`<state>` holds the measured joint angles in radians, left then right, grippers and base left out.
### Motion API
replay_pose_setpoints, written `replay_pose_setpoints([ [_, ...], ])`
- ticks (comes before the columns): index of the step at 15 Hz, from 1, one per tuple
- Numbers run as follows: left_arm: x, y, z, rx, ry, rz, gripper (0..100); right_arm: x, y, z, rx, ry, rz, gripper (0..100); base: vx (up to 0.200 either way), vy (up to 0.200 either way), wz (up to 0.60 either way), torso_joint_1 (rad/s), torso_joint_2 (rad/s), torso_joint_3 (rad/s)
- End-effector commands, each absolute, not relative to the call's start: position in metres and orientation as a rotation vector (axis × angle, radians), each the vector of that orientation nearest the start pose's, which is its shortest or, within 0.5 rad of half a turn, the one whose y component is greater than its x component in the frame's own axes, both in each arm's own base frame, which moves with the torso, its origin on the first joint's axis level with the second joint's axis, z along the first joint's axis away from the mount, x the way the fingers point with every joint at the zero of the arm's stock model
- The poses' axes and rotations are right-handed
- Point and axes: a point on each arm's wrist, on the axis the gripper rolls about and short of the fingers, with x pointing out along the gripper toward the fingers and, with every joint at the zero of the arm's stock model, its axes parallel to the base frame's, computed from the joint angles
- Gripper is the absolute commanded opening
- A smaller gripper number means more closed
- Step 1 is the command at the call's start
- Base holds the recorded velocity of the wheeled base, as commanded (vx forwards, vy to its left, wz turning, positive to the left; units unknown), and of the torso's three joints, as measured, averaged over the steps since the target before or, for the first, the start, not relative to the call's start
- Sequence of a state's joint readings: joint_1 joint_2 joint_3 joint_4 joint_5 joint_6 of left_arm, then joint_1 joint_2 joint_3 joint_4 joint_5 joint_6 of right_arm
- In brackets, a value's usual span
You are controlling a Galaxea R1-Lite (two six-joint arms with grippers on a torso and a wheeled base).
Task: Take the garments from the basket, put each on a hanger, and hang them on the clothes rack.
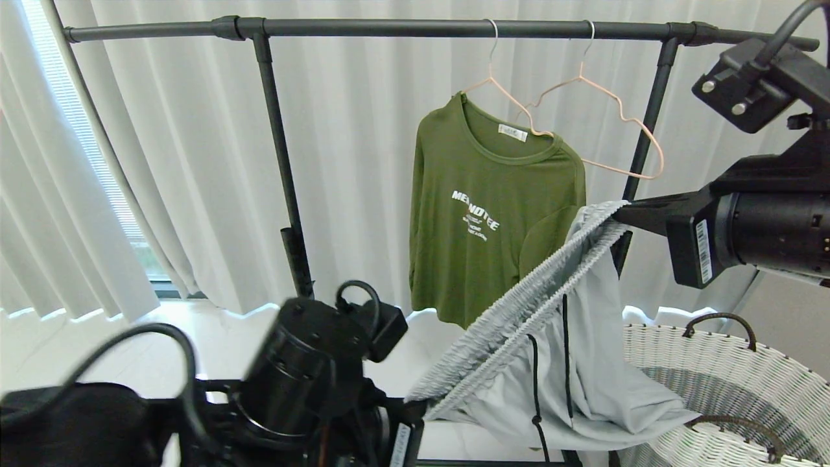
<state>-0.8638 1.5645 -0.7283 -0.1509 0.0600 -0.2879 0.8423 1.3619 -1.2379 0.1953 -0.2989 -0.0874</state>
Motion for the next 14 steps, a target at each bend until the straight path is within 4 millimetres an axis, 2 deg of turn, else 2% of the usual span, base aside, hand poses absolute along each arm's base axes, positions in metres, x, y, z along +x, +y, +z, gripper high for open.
replay_pose_setpoints([
  [1, 0.138, -0.144, 0.264, -0.076, 0.473, -0.68, 0, 0.146, 0.153, 0.319, -0.251, 0.229, 0.549, 0, 0.0, 0.0, 0.0, 0.0, 0.0, 0.0],
  [3, 0.137, -0.136, 0.303, -0.101, 0.416, -0.656, 0, 0.136, 0.143, 0.326, -0.247, 0.196, 0.55, 0, 0.0, 0.0, 0.0, 0.0, 0.0, 0.0],
  [5, 0.136, -0.131, 0.328, -0.083, 0.366, -0.601, 0, 0.129, 0.135, 0.331, -0.251, 0.169, 0.553, 0, 0.0, 0.0, 0.0, 0.0, 0.0, 0.0],
  [8, 0.138, -0.122, 0.337, 0.081, 0.289, -0.464, 0, 0.123, 0.128, 0.337, -0.265, 0.137, 0.556, 0, 0.0, 0.0, 0.0, 0.0, 0.0, 0.0],
  [12, 0.133, -0.117, 0.364, 0.075, 0.186, -0.432, 0, 0.121, 0.126, 0.339, -0.268, 0.142, 0.561, 0, 0.0, 0.0, 0.0, 0.0, 0.0, 0.0],
  [14, 0.129, -0.117, 0.378, 0.112, 0.126, -0.454, 0, 0.118, 0.123, 0.349, -0.271, 0.146, 0.564, 0, 0.0, 0.0, 0.0, 0.0, 0.0, 0.0],
])
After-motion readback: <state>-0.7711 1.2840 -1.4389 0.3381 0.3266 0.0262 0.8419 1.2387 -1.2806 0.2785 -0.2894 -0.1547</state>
